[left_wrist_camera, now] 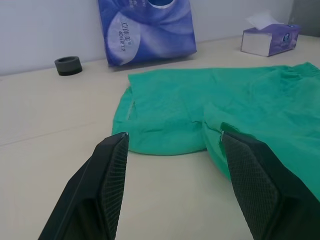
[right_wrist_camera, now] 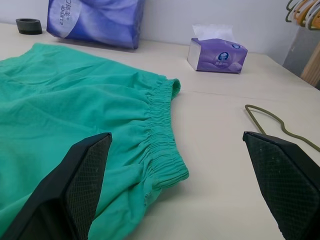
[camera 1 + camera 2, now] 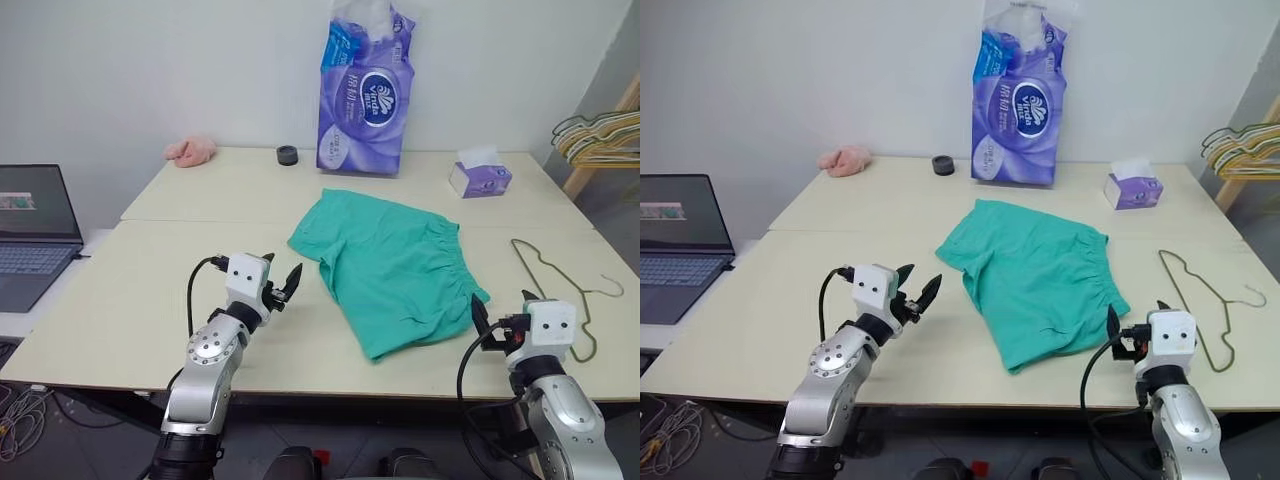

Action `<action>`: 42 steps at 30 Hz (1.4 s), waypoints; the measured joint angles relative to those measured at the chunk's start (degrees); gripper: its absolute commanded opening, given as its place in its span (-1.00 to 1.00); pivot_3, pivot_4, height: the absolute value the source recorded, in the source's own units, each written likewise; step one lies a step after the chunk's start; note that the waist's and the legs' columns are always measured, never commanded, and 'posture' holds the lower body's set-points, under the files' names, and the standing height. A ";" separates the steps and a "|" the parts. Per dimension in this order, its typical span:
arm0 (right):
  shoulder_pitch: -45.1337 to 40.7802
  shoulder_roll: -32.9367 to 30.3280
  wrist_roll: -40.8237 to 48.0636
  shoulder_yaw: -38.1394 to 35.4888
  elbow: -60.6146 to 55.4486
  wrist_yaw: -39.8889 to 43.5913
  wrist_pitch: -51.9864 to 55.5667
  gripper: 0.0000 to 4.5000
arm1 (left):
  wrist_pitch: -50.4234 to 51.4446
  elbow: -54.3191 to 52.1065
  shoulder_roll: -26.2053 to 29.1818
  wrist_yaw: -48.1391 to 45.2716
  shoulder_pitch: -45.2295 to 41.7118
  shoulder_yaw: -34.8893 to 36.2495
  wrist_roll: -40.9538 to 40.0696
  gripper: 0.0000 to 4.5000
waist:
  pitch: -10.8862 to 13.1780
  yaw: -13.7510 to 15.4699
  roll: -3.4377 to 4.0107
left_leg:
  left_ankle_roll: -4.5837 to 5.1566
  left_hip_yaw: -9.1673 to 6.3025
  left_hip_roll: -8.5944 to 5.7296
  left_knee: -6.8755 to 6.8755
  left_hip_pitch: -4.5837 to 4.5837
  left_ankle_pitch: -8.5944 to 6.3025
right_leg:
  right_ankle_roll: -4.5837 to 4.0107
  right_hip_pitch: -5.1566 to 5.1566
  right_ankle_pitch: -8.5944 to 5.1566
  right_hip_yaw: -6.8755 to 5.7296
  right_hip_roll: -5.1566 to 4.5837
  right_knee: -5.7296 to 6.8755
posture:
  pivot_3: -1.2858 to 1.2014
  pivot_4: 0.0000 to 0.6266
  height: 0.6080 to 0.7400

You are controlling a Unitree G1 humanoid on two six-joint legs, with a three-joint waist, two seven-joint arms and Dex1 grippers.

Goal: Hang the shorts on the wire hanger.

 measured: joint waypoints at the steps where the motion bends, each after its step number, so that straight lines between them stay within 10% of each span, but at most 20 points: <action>1: -0.08 0.00 -0.01 0.13 0.05 0.03 -0.11 0.99 | -0.02 0.00 0.00 0.00 0.06 0.00 0.00 0.39 | 0.00 -0.01 0.00 | 0.00 0.00 0.00 0.00 0.00 0.00 | 0.02 0.01 -0.01 -0.01 0.00 0.00 | 0.05 -0.97 1.00; 28: -2.46 -1.68 0.57 -2.04 2.34 0.08 -0.32 0.99 | -0.53 0.55 -0.16 0.01 0.06 -0.68 0.42 0.39 | 0.00 -0.43 0.00 | -0.03 0.03 0.01 -0.06 0.83 0.01 | -0.10 0.77 -0.14 0.00 0.00 -0.01 | 0.01 -0.99 1.00; 36: 0.01 -11.88 1.75 0.41 -0.22 11.38 -0.49 1.00 | 0.79 -0.13 7.32 -19.00 -0.14 -6.77 -7.15 0.99 | 0.03 -2.00 0.04 | -0.04 0.05 0.02 -0.15 0.83 0.00 | -0.38 0.77 -0.37 -0.03 0.02 -0.04 | -0.02 -0.99 1.00; 42: 4.80 -24.40 4.17 3.81 -5.70 25.83 -0.56 1.00 | 10.57 -3.12 17.52 -35.24 -4.71 -14.36 -12.02 0.99 | 0.13 -2.93 -0.03 | -0.07 -0.17 0.02 -0.14 0.82 -0.03 | -0.56 0.84 -0.56 -0.38 0.04 -0.03 | -0.04 -0.97 1.00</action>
